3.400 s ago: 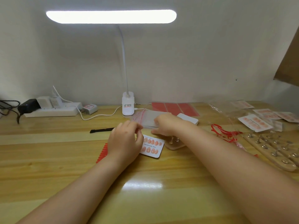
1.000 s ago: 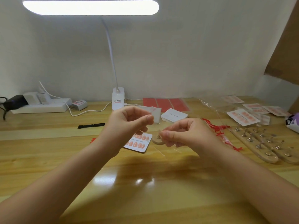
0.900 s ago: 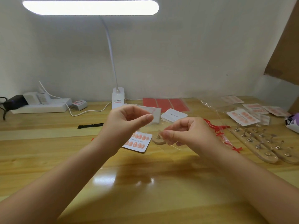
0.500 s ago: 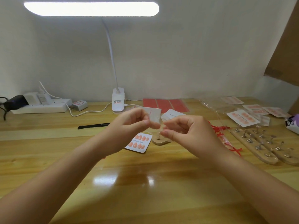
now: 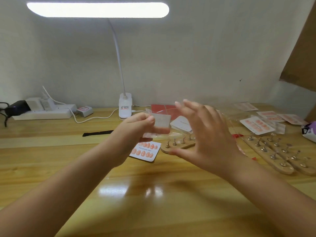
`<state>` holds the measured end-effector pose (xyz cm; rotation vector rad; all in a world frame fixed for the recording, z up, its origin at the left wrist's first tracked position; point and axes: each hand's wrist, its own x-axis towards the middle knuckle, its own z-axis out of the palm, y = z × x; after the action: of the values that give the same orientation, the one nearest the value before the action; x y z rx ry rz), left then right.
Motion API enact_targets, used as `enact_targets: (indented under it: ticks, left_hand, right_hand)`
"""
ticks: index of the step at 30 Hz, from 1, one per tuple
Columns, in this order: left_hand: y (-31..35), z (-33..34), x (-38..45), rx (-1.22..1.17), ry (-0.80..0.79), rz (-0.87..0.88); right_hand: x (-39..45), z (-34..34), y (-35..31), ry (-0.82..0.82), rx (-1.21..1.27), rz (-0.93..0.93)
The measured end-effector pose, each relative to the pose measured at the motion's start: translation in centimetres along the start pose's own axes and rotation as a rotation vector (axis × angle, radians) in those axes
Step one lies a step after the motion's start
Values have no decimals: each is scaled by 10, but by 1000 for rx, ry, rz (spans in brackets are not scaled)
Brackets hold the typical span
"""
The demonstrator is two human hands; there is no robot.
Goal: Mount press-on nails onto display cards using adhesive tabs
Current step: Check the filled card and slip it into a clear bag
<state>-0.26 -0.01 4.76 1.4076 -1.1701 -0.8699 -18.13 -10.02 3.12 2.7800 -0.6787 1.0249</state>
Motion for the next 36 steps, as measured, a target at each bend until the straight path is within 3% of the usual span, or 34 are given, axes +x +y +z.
enact_targets:
  ticks: [2, 4, 9, 14, 22, 26, 29, 31, 36]
  left_hand:
    - [1, 4, -1, -63, -2, -53]
    - [1, 9, -2, -86, -25, -90]
    - [2, 14, -4, -62, -30, -153]
    - [4, 9, 2, -44, 38, -197]
    - [4, -4, 4, 10, 15, -104]
    - [4, -8, 7, 6, 102, -122]
    - [5, -6, 6, 118, 31, -188]
    - [2, 3, 2, 224, -13, -134]
    - [-10, 14, -1, 354, 104, 132]
  right_hand:
    - [-2, 5, -6, 4, -198, -39]
    - [-3, 10, -9, 5, -237, -34]
    - [-6, 16, -6, 41, -136, 12]
    - [-4, 15, -4, -64, 26, 118]
    - [-3, 19, 1, -86, 209, 194]
    - [-2, 18, 2, -89, 320, 245]
    - [-3, 19, 1, -94, 285, 241]
    - [-3, 18, -3, -79, 233, 204]
    - [-3, 15, -10, -111, 213, 167]
